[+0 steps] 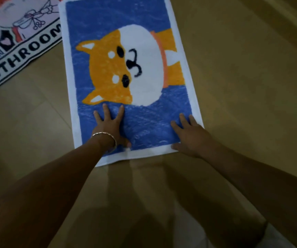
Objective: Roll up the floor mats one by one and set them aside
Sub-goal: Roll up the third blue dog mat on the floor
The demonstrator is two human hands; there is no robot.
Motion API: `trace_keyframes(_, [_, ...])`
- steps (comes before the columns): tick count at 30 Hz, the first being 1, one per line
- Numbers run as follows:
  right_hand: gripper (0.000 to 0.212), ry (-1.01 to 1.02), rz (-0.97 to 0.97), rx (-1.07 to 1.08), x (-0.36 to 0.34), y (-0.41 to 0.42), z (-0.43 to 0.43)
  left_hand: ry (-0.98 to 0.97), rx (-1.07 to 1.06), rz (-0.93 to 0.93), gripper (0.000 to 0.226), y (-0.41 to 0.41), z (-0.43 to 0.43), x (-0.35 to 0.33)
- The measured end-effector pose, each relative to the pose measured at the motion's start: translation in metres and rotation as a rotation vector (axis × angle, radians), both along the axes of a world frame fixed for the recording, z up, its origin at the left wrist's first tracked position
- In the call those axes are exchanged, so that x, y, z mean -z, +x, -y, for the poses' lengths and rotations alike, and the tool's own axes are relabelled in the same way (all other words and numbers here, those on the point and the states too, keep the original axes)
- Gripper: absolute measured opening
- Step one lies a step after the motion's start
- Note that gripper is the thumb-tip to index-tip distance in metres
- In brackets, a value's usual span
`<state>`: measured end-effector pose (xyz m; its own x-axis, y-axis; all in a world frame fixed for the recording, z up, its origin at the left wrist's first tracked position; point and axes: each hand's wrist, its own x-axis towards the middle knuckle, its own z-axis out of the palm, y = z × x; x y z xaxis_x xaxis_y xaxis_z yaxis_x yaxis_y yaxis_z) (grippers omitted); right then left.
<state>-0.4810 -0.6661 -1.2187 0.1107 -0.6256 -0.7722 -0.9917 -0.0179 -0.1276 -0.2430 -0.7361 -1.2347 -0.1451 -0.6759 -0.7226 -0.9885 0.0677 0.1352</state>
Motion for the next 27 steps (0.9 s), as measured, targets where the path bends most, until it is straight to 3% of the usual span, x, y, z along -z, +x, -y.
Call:
trace_keyframes(7, [0.133, 0.006, -0.063, -0.185, 0.009, 0.037, 0.026, -0.041, -0.053, -0.044, 0.114, 0.003, -0.002, 0.007])
trace_keyframes(13, [0.147, 0.029, -0.104, -0.305, 0.01, 0.042, 0.065, -0.042, -0.047, -0.024, 0.087, 0.007, 0.008, 0.005])
trace_keyframes(15, [0.148, 0.032, -0.114, -0.312, 0.009, 0.043, 0.069, -0.058, -0.03, -0.018, 0.086, 0.009, 0.004, 0.004])
trace_keyframes(19, [0.145, 0.006, -0.096, -0.325, 0.009, 0.04, 0.069, -0.023, 0.08, 0.008, 0.116, -0.001, -0.039, 0.002])
trace_keyframes(21, [0.141, -0.003, -0.071, -0.318, 0.009, 0.036, 0.067, -0.017, 0.183, 0.075, 0.118, -0.011, -0.064, 0.001])
trace_keyframes(25, [0.121, -0.025, 0.004, -0.286, 0.015, 0.022, 0.07, -0.078, 0.264, 0.131, 0.062, -0.022, -0.069, -0.014])
trace_keyframes(27, [0.106, -0.011, 0.031, -0.265, 0.008, 0.018, 0.071, -0.142, 0.34, 0.129, 0.045, -0.026, -0.065, -0.02])
